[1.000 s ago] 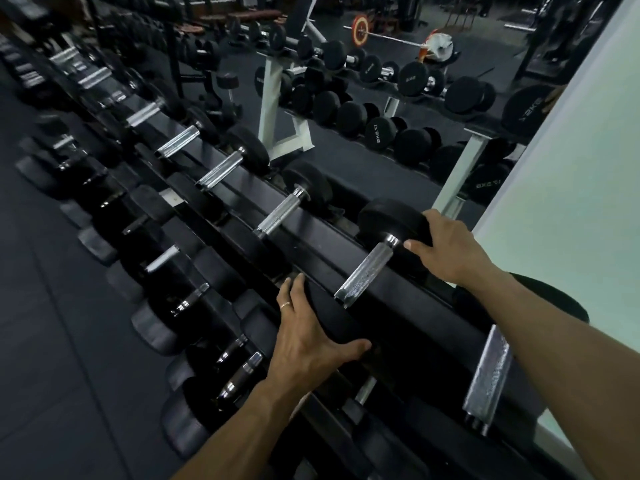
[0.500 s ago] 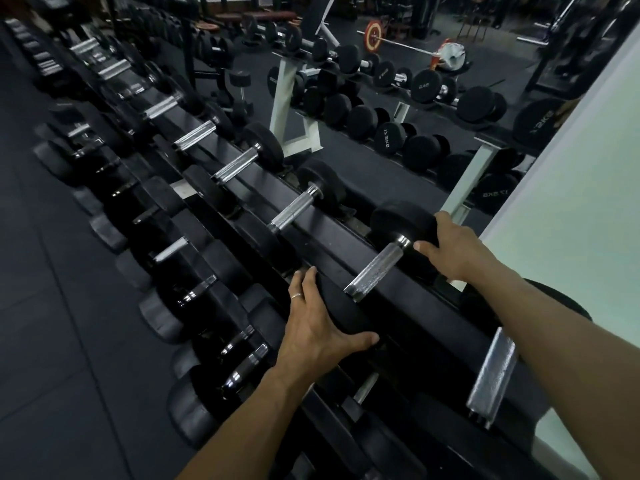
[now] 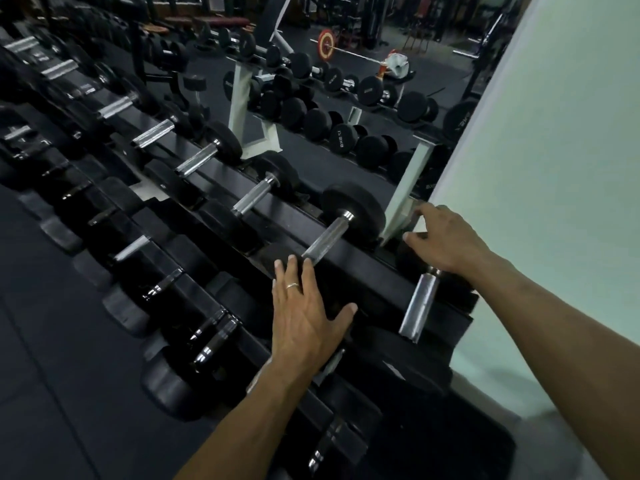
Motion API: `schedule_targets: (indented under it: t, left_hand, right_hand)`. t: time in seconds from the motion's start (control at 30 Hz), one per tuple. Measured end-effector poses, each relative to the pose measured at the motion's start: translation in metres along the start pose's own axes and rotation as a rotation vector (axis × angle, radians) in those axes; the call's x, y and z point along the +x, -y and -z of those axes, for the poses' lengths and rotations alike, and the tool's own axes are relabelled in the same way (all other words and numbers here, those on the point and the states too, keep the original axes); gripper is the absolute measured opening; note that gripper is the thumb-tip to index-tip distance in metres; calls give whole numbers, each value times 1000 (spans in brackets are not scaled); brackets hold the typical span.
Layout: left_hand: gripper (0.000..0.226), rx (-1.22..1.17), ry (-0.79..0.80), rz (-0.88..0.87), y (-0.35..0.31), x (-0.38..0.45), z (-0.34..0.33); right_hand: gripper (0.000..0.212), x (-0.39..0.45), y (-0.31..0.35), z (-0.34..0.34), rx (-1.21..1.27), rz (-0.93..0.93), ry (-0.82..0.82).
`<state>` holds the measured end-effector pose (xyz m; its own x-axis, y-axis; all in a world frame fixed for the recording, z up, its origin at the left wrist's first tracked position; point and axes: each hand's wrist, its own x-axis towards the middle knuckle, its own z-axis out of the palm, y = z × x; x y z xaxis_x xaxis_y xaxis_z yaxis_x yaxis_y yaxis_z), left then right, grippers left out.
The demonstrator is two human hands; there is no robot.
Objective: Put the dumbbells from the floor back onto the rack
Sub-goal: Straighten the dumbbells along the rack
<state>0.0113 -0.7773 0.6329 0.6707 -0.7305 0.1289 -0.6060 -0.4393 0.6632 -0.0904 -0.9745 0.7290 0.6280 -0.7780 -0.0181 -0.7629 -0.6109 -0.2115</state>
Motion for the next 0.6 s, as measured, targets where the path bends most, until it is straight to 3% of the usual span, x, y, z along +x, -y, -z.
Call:
schedule_targets:
  t: [0.13, 0.27, 0.5, 0.6]
  left_hand:
    - [94, -34, 49, -68, -24, -32, -14]
    - [101, -144, 112, -29, -41, -60, -36]
    - [139, -447, 135, 323, -66, -88, -84]
    - [144, -537, 81, 331, -75, -87, -95]
  right_hand:
    - [57, -35, -24, 3, 3, -43, -7]
    - [59, -53, -53, 5, 14, -97, -16]
    - [66, -43, -90, 4, 81, -80, 66]
    - [65, -32, -96, 1, 91, -10, 134]
